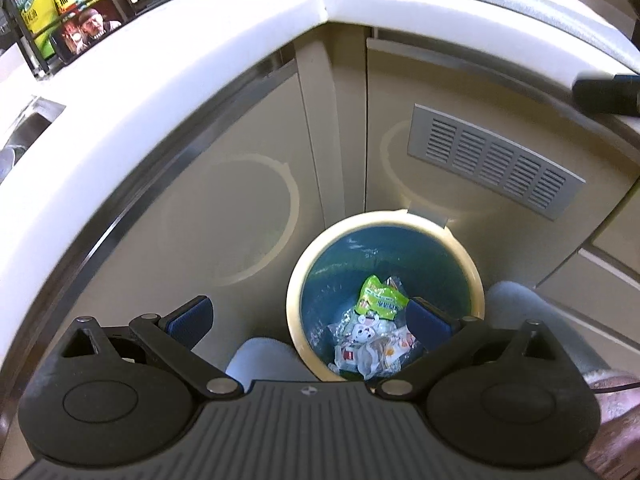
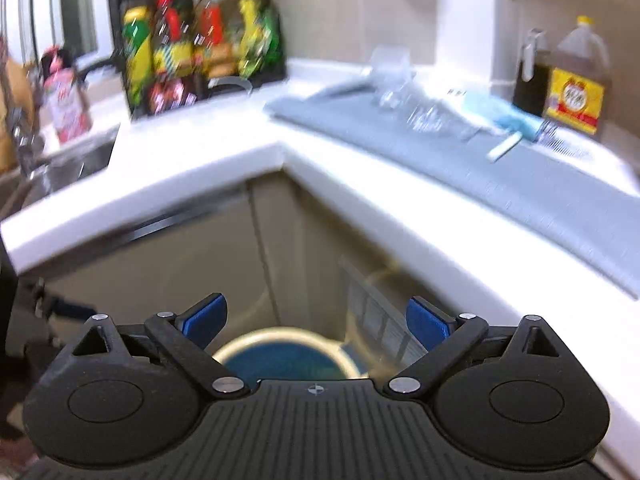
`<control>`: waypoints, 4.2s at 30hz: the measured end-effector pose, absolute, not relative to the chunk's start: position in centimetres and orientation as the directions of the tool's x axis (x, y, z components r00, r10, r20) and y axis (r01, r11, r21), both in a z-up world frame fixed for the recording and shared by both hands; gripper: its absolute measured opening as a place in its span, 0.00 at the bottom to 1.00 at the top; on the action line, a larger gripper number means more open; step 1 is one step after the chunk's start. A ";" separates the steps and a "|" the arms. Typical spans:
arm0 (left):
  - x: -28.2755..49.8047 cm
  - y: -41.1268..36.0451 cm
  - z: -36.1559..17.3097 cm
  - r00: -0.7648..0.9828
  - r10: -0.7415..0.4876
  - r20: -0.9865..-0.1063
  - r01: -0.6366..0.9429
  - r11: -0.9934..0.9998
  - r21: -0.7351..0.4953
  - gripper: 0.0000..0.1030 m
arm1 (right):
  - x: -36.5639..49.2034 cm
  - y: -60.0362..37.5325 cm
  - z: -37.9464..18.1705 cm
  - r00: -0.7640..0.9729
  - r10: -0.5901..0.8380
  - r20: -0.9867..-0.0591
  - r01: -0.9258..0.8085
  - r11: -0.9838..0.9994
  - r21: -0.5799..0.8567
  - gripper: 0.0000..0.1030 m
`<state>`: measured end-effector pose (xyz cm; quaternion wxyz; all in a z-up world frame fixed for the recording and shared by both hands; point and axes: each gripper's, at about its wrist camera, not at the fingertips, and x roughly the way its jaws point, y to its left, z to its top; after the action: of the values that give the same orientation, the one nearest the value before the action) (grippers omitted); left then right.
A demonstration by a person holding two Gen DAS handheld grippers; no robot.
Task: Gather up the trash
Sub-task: 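Raise both tools back up toward the trash on the grey mat, then grasp the clear plastic container with the left gripper while the right grasps the blue glove, then carry the container and glove down toward the trash bin with both grippers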
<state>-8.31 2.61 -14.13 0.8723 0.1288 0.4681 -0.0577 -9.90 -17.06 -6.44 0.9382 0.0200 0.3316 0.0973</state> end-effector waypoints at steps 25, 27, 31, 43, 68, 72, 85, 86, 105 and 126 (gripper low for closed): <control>-3.5 -2.4 -6.3 0.650 -0.132 -0.748 0.368 0.916 0.159 1.00 | 1.0 -28.2 -3.0 0.857 -0.086 -0.508 0.128 0.991 0.048 0.97; -3.2 -2.6 -6.4 0.643 -0.127 -0.755 0.376 0.911 0.167 1.00 | 3.2 -29.2 -2.8 0.862 -0.135 -0.489 0.166 0.986 0.022 0.97; -2.5 -2.5 -6.1 0.635 -0.120 -0.763 0.366 0.917 0.161 1.00 | 8.4 -31.8 -3.2 0.857 -0.203 -0.473 0.234 0.972 0.008 0.98; 6.8 -2.7 -1.9 0.657 -0.121 -0.744 0.246 0.968 0.059 1.00 | 20.4 -34.3 -6.2 0.816 -0.167 -0.554 0.251 0.965 0.078 0.99; 33.6 -15.6 0.8 0.756 -0.003 -0.655 0.085 0.992 0.094 1.00 | 17.7 -35.8 -5.9 0.858 -0.211 -0.469 0.312 0.938 0.150 0.33; 34.7 -17.0 -0.4 0.741 0.012 -0.672 0.093 0.988 0.121 1.00 | 17.9 -35.9 -6.3 0.848 -0.220 -0.483 0.322 0.937 0.138 0.33; 38.8 -17.5 -2.1 0.688 -0.025 -0.725 0.059 0.998 0.021 1.00 | 18.0 -36.7 -6.6 0.829 -0.267 -0.491 0.377 0.916 0.139 0.33; 38.9 -17.7 -2.3 0.685 -0.018 -0.729 0.060 0.998 0.032 1.00 | 18.0 -36.8 -6.7 0.826 -0.270 -0.494 0.381 0.914 0.138 0.33; 34.3 -16.1 0.0 0.724 0.111 -0.680 -0.010 0.989 0.151 0.65 | 17.5 -37.4 -6.0 0.839 -0.288 -0.462 0.404 0.898 0.175 0.32; 13.7 -4.1 4.9 0.849 0.113 -0.516 -0.031 0.986 0.164 0.66 | 14.2 -36.5 -3.5 0.932 -0.295 -0.212 0.345 0.902 0.260 0.24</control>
<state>13.69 -4.11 4.93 0.9586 0.0749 0.2722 0.0376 14.19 -36.50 -3.49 0.9715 0.1481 0.0840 -0.1646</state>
